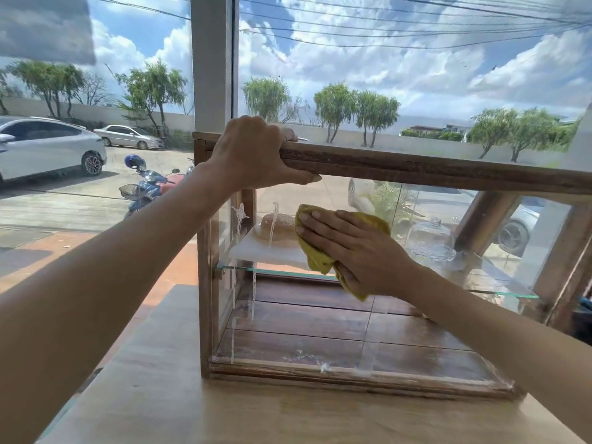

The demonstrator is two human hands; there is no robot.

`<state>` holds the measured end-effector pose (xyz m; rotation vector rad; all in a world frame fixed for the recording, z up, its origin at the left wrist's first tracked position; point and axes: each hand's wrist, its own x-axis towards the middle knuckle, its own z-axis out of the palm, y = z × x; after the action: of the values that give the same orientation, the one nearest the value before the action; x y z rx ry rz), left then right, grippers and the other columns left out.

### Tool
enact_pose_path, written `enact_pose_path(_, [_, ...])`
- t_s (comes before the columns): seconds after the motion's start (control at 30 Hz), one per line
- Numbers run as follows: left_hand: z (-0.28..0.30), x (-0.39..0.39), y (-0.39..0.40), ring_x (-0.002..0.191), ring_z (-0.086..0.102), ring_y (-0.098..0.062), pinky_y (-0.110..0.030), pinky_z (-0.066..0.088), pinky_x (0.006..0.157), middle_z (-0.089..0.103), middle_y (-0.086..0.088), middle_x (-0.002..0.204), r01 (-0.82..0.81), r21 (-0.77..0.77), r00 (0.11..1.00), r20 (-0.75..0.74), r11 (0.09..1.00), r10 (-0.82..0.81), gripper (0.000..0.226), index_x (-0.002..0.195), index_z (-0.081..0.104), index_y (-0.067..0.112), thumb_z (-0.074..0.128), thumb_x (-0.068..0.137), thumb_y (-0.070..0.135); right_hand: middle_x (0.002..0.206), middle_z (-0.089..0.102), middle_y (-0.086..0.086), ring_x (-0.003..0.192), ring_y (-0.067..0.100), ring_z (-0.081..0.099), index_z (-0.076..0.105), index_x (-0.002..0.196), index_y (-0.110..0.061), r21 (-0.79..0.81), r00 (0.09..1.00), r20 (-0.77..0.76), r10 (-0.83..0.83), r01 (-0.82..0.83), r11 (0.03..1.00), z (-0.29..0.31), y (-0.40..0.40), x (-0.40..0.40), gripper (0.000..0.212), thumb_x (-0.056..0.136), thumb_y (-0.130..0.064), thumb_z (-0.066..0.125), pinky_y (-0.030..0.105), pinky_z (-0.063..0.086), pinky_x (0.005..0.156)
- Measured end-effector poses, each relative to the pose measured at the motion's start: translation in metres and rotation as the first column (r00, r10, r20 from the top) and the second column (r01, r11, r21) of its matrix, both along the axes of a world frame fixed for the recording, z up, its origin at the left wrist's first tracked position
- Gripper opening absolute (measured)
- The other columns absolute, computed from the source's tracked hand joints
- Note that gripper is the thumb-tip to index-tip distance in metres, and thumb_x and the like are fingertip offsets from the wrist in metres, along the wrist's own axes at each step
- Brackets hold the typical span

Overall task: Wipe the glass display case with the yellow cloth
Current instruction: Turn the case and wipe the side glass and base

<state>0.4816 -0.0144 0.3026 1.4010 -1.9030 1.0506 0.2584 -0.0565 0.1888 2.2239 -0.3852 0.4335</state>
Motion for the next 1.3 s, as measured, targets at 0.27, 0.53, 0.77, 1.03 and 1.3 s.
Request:
enact_pose_path(0.27, [0.000, 0.001, 0.000, 0.065, 0.065, -0.018, -0.025, 0.044, 0.069, 0.071, 0.002, 0.067, 0.021, -0.002, 1.000, -0.021, 1.000, -0.021, 0.090, 0.103, 0.071, 0.027, 0.028, 0.055, 0.091, 0.157, 0.019, 0.003, 0.146, 0.015, 0.013, 0.023, 0.149, -0.013, 0.080, 0.995, -0.098, 0.031, -0.023, 0.997, -0.082, -0.001, 0.005, 0.066, 0.086, -0.016, 0.043, 0.034, 0.013, 0.119])
enact_pose_path(0.53, [0.000, -0.001, 0.001, 0.063, 0.061, -0.017, -0.026, 0.045, 0.072, 0.069, 0.002, 0.064, 0.017, 0.010, 0.999, -0.039, 1.000, -0.017, 0.092, 0.102, 0.071, 0.026, 0.028, 0.055, 0.092, 0.156, 0.019, -0.002, 0.145, 0.012, 0.013, 0.024, 0.149, -0.018, 0.171, 0.948, -0.317, 0.012, 0.045, 0.984, -0.165, 0.002, 0.003, 0.073, 0.081, -0.029, 0.047, 0.030, 0.005, 0.118])
enact_pose_path(0.77, [0.000, -0.001, 0.000, 0.062, 0.061, -0.019, -0.028, 0.046, 0.072, 0.068, 0.000, 0.064, -0.012, 0.022, 1.000, -0.015, 1.000, 0.013, 0.099, 0.103, 0.070, 0.022, 0.024, 0.053, 0.095, 0.158, 0.014, -0.007, 0.145, 0.003, 0.007, 0.014, 0.151, -0.024, 0.524, 0.942, -0.334, 0.034, 0.156, 0.838, -0.204, 0.015, -0.004, 0.077, 0.082, -0.027, 0.047, 0.024, 0.008, 0.117])
enact_pose_path(1.03, [-0.001, 0.000, 0.000, 0.062, 0.059, -0.018, -0.027, 0.044, 0.075, 0.067, 0.001, 0.066, 0.009, 0.022, 1.000, -0.027, 1.000, -0.008, 0.097, 0.104, 0.070, 0.022, 0.027, 0.054, 0.093, 0.156, 0.011, -0.012, 0.144, -0.001, 0.005, 0.012, 0.151, -0.029, 0.757, 0.985, -0.117, 0.126, 0.006, 0.653, -0.207, 0.024, -0.003, 0.081, 0.080, -0.010, 0.046, 0.019, 0.004, 0.117])
enact_pose_path(1.3, [-0.001, -0.001, 0.001, 0.061, 0.053, -0.014, -0.026, 0.041, 0.075, 0.068, 0.003, 0.067, -0.016, 0.029, 0.999, -0.027, 0.999, 0.017, 0.092, 0.107, 0.069, 0.024, 0.034, 0.057, 0.092, 0.157, 0.021, -0.006, 0.146, 0.007, 0.009, 0.024, 0.150, -0.023, 0.776, 0.992, -0.037, 0.117, -0.045, 0.629, -0.215, 0.031, -0.002, 0.066, 0.086, -0.011, 0.033, 0.029, 0.016, 0.118])
